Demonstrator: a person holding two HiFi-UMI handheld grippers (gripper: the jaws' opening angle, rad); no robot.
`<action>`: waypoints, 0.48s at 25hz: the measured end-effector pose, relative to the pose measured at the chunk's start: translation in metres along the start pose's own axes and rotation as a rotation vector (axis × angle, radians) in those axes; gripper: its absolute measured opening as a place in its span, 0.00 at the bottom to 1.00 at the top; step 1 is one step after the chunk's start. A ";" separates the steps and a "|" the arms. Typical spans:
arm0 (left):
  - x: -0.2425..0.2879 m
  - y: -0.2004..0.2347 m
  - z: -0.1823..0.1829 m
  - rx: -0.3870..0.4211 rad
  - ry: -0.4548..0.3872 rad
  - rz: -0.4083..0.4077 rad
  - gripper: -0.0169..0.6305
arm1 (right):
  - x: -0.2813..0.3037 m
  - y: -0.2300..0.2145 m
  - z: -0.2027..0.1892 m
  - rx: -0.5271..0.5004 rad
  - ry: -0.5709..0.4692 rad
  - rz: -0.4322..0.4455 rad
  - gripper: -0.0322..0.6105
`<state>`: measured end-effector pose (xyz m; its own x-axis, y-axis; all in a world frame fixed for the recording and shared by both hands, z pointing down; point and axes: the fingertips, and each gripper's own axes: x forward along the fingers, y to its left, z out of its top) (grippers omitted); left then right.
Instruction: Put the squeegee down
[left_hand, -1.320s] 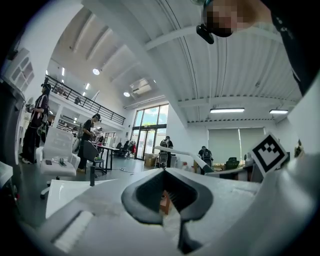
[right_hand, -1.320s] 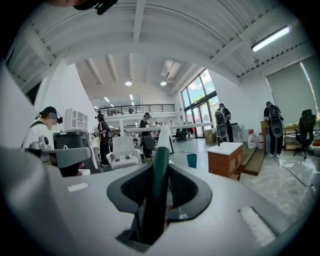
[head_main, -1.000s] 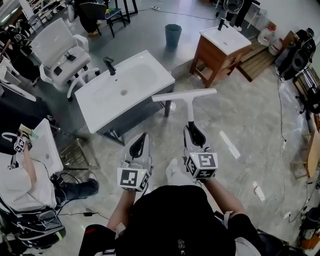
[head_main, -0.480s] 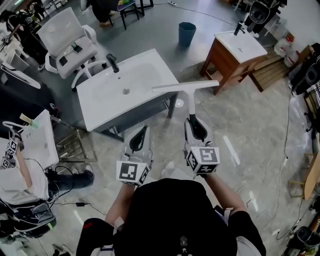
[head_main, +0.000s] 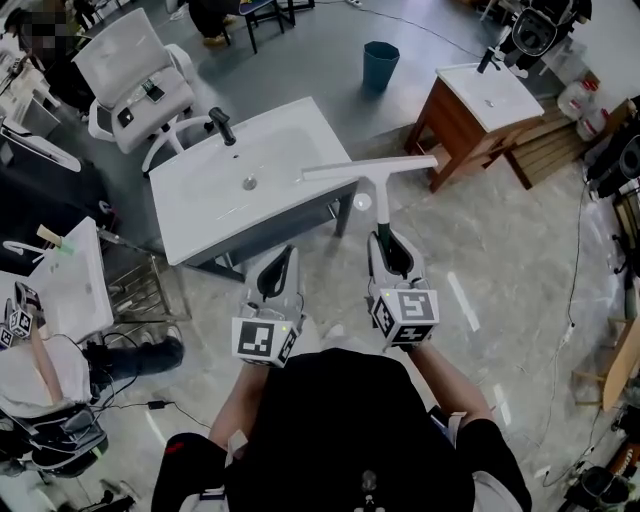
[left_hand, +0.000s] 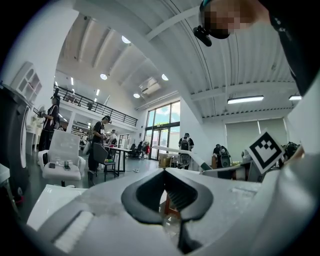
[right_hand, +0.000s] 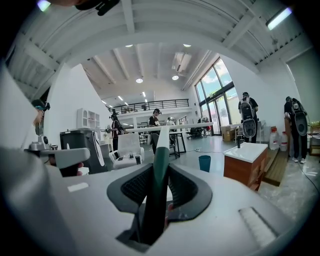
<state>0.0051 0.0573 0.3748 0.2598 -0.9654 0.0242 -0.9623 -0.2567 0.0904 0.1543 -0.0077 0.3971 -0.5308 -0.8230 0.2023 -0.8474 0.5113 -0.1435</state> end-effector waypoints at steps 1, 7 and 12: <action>0.004 0.001 -0.001 0.001 0.002 0.000 0.03 | 0.004 -0.001 0.000 0.000 0.004 0.003 0.20; 0.031 0.020 -0.007 -0.025 0.008 0.000 0.03 | 0.034 -0.009 -0.002 -0.009 0.031 -0.004 0.20; 0.068 0.045 -0.011 -0.026 0.018 -0.016 0.03 | 0.073 -0.019 -0.003 -0.011 0.049 -0.024 0.20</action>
<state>-0.0194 -0.0197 0.3917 0.2770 -0.9600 0.0400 -0.9555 -0.2708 0.1165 0.1318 -0.0766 0.4177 -0.5099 -0.8224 0.2524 -0.8600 0.4940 -0.1277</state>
